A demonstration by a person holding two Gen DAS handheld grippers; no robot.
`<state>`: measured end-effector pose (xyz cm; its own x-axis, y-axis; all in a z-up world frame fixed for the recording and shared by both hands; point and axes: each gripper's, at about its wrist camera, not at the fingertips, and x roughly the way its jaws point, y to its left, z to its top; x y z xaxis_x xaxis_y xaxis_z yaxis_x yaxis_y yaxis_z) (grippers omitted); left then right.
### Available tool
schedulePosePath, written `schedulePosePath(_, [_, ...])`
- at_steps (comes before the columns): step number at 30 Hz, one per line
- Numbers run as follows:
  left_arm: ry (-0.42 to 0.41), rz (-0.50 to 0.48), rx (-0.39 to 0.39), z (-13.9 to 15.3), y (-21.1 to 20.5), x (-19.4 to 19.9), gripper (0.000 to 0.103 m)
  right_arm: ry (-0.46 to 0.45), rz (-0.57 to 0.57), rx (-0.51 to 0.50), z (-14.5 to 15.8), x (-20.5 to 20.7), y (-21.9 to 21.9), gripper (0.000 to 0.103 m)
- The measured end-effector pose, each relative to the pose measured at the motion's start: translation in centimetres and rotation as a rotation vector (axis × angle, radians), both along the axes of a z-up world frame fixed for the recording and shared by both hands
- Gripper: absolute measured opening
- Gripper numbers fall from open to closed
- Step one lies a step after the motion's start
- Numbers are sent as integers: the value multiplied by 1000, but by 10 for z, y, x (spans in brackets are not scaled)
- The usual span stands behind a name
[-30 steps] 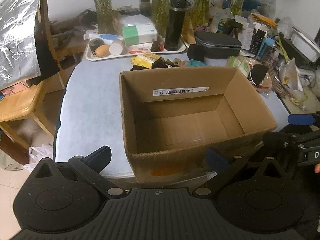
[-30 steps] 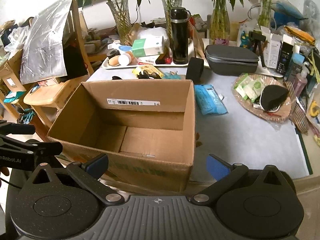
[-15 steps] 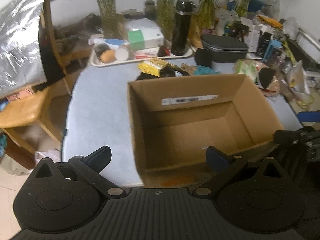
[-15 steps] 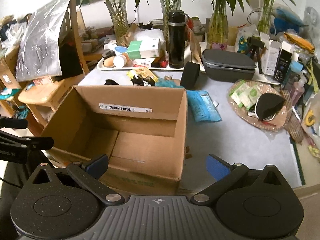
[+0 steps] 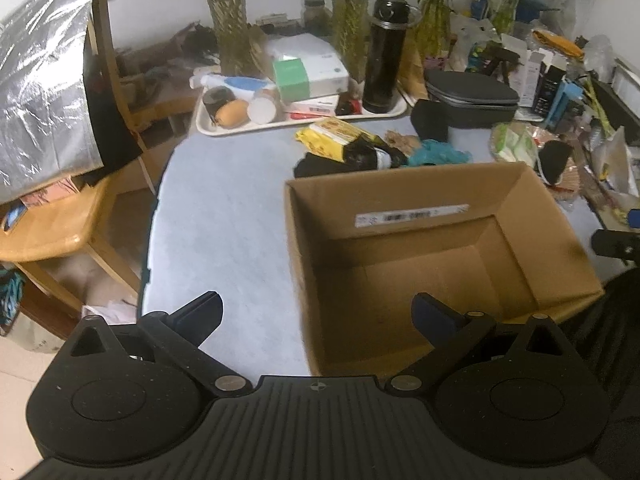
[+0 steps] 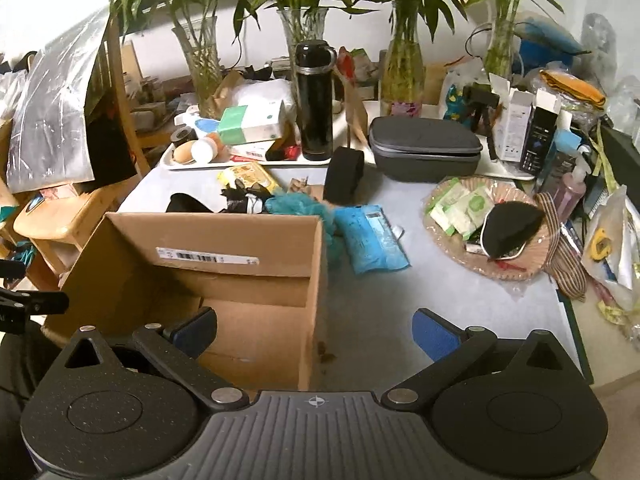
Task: Organize soft objects
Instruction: 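Lower the left tool onto the black fabric item and close on it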
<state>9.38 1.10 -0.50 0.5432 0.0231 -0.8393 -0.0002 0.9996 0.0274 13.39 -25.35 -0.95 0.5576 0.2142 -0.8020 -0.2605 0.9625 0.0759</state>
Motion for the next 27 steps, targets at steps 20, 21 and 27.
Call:
schedulePosePath(20, [-39, 85, -151, -2, 51, 61, 103, 70, 52, 115, -20, 52, -7, 103])
schedulePosePath(21, [-38, 86, -164, -2, 53, 64, 103, 76, 50, 124, -21, 56, -9, 103])
schedulePosePath(27, [-10, 72, -237, -9, 68, 96, 103, 89, 48, 182, -29, 70, -17, 103])
